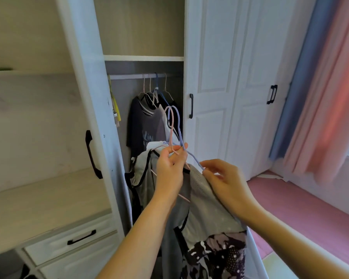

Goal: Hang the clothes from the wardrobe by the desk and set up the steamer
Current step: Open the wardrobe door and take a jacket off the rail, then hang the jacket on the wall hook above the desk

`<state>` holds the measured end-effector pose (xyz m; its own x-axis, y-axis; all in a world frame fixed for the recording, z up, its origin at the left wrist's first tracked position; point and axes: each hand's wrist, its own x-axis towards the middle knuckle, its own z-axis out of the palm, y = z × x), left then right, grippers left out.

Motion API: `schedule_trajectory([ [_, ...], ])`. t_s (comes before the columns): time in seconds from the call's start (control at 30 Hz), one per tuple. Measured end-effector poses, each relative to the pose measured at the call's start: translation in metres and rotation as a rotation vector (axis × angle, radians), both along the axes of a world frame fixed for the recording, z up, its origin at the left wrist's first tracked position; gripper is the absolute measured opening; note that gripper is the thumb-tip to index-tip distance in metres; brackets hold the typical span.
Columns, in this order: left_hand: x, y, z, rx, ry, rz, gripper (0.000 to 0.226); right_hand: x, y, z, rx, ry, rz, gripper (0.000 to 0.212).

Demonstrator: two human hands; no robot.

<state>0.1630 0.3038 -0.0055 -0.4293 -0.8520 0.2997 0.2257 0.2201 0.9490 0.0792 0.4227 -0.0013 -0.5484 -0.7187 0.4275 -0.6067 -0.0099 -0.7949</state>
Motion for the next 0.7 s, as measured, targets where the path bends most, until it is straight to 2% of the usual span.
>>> schedule_trajectory([
  [0.13, 0.021, 0.023, -0.011, -0.005, -0.008, 0.011, 0.019, 0.018, 0.020, -0.005, 0.085, 0.026, -0.007, 0.017],
  [0.23, 0.037, 0.047, -0.016, 0.008, -0.021, 0.013, 0.024, 0.038, 0.036, 0.002, 0.212, 0.039, -0.022, 0.022],
  [0.33, 0.056, 0.073, -0.020, -0.008, -0.033, 0.000, 0.029, 0.060, 0.051, 0.002, 0.319, 0.160, -0.074, 0.028],
  [0.5, 0.093, 0.107, -0.028, -0.019, -0.053, -0.093, 0.031, 0.102, 0.079, -0.016, 0.312, 0.238, -0.160, 0.026],
  [0.7, 0.131, 0.141, -0.036, -0.124, -0.138, -0.129, 0.048, 0.143, 0.110, -0.032, 0.260, 0.381, -0.264, 0.030],
])
